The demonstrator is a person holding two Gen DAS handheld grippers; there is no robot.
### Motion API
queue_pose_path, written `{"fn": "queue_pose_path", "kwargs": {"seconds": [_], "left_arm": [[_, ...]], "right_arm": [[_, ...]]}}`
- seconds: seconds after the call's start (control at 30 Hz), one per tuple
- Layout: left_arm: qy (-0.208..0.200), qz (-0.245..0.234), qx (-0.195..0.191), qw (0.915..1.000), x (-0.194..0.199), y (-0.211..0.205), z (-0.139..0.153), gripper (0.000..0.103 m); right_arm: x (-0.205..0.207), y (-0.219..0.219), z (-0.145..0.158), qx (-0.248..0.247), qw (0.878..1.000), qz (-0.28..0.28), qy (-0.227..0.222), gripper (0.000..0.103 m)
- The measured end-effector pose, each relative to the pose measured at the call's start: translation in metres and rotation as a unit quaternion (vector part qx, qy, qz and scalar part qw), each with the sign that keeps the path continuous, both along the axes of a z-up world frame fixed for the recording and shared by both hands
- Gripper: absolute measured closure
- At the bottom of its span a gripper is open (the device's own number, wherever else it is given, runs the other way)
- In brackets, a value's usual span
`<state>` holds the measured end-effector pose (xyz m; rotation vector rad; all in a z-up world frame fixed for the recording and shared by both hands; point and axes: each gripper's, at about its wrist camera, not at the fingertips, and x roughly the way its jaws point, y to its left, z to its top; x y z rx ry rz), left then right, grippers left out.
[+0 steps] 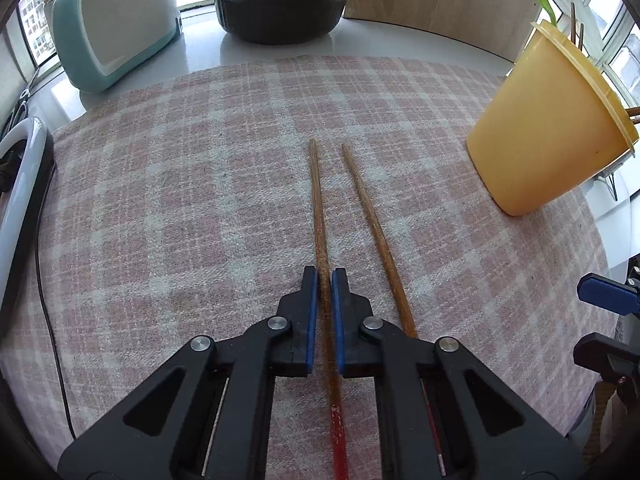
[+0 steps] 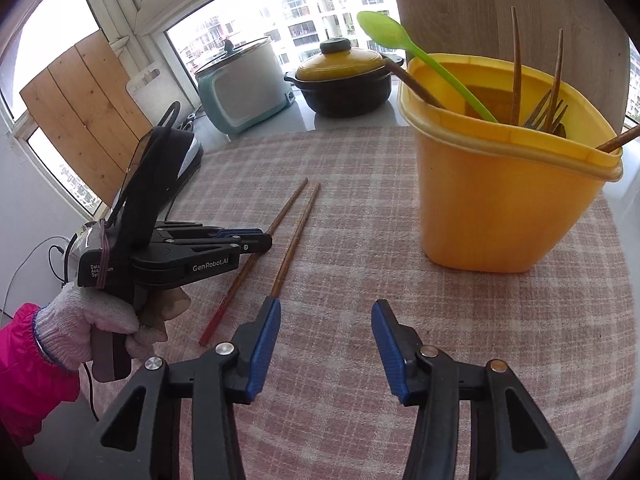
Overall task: Organize utensils
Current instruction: 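Close the left tool on one red-tipped chopstick while the right tool approaches the other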
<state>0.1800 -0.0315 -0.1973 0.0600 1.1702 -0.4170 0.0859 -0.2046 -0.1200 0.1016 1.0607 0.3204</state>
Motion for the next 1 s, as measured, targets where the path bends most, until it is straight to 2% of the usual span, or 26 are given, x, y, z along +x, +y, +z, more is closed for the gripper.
{"fn": "queue_pose_path", "kwargs": {"seconds": [0.27,0.47,0.57,0.73,0.9,1.0], "left_arm": [[0.011,0.022,-0.016,0.9996,-0.009,0.027,0.001,0.098],[0.021,0.02,-0.008,0.9995,-0.012,0.033,0.005,0.098],[0.03,0.019,-0.004,0.9994,-0.005,0.029,0.006,0.098],[0.017,0.003,0.01,0.9998,0.001,0.021,0.006,0.098],[0.033,0.021,-0.027,0.9989,0.005,0.033,0.005,0.098],[0.039,0.035,-0.044,0.9977,0.006,0.041,0.005,0.098]], "right_arm": [[0.03,0.04,-0.024,-0.005,0.998,0.043,0.047,0.06],[0.071,0.056,-0.044,0.001,0.994,0.032,0.106,0.064],[0.082,0.067,-0.049,-0.021,0.992,0.041,0.115,0.065],[0.092,0.08,-0.059,-0.06,0.988,0.047,0.132,0.069],[0.102,0.083,-0.07,-0.075,0.985,0.043,0.147,0.073],[0.105,0.088,-0.071,-0.1,0.984,0.049,0.141,0.083]]}}
